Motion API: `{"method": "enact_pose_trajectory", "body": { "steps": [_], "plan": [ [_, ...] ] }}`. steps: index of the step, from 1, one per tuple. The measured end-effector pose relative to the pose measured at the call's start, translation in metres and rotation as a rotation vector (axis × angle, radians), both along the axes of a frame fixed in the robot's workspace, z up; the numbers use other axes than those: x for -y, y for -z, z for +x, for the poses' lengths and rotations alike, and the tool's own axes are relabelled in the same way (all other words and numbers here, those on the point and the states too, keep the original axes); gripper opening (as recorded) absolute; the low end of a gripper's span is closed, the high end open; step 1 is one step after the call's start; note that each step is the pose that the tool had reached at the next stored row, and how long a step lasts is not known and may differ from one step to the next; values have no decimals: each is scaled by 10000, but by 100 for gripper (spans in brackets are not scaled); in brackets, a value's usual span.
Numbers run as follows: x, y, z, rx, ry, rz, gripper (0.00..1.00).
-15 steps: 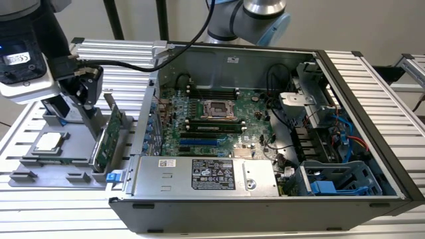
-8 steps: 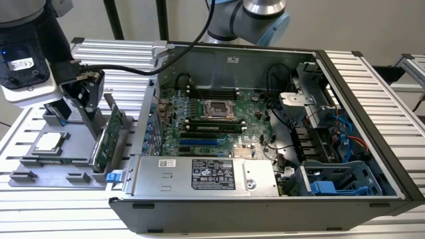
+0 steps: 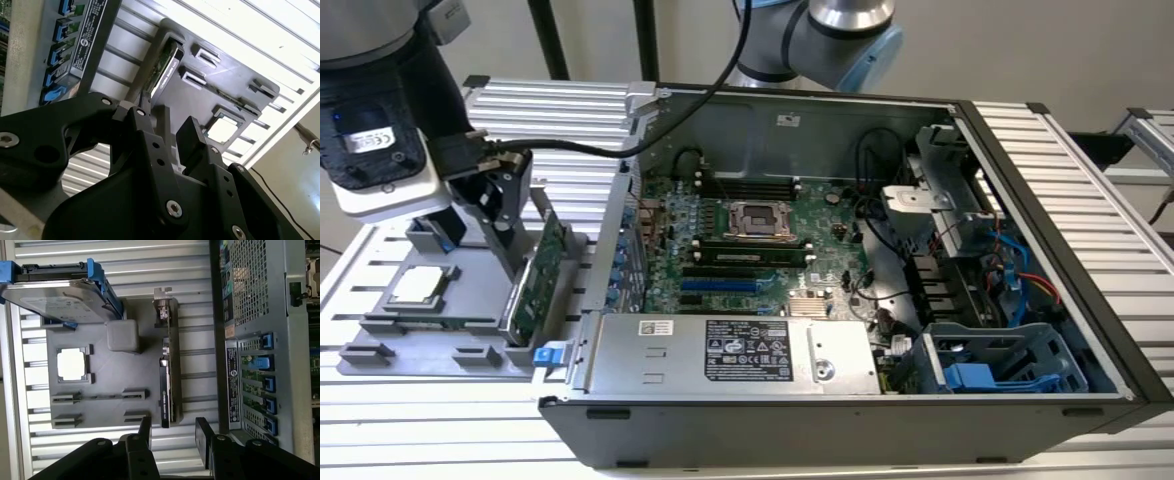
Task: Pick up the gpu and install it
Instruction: 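Pick up the gpu and move the gpu toward the slot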
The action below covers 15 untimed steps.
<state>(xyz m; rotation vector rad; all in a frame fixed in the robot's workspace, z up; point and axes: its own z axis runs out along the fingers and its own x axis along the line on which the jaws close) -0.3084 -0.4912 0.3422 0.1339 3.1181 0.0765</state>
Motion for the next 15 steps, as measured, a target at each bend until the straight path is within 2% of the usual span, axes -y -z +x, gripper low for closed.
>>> {"method": "enact_pose_trajectory", "body": {
  "steps": [15],
  "plan": [
    [0, 126, 1, 0, -2, 0, 100]
  ]
}}
